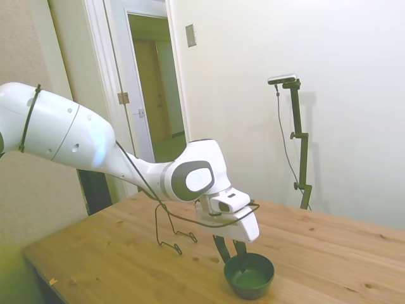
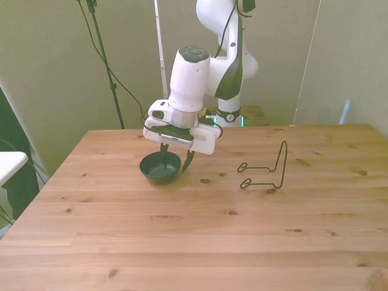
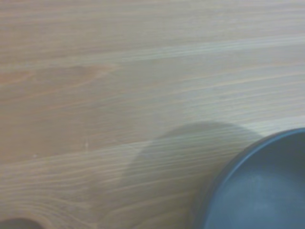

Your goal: Load the bowl

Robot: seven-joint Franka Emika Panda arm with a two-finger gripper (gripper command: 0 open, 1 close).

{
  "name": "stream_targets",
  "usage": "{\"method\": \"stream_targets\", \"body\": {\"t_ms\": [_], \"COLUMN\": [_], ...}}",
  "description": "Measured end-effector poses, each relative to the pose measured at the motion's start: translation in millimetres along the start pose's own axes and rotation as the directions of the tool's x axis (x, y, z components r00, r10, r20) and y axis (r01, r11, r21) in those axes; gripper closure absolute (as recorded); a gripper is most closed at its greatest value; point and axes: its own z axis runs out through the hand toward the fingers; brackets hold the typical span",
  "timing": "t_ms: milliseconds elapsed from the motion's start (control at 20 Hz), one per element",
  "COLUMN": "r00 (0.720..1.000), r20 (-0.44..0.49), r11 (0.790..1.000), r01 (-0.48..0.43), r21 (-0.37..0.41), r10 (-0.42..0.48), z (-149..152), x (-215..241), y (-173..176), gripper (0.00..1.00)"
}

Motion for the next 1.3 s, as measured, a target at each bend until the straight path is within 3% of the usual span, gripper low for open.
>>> {"method": "stream_targets", "body": {"t_ms": [650,850,1050,1150,1300], "r00": [1.000,1.000,0.998,0.994,0.980], "r20": [0.008,0.015,0.045,0.072,0.136], "r11": [1.000,0.999,0.980,0.954,0.900], "r01": [0.005,0.002,0.038,0.061,0.073], "r21": [0.005,0.041,0.197,0.292,0.430], "r10": [-0.005,-0.002,-0.048,-0.086,-0.145], "z": [5,-8,-75,-127,-189], "x": [-6,-13,-44,-62,-87], "y": [-3,-7,-4,8,36], "gripper": [1.00,1.00,1.00,1.00,1.00]}}
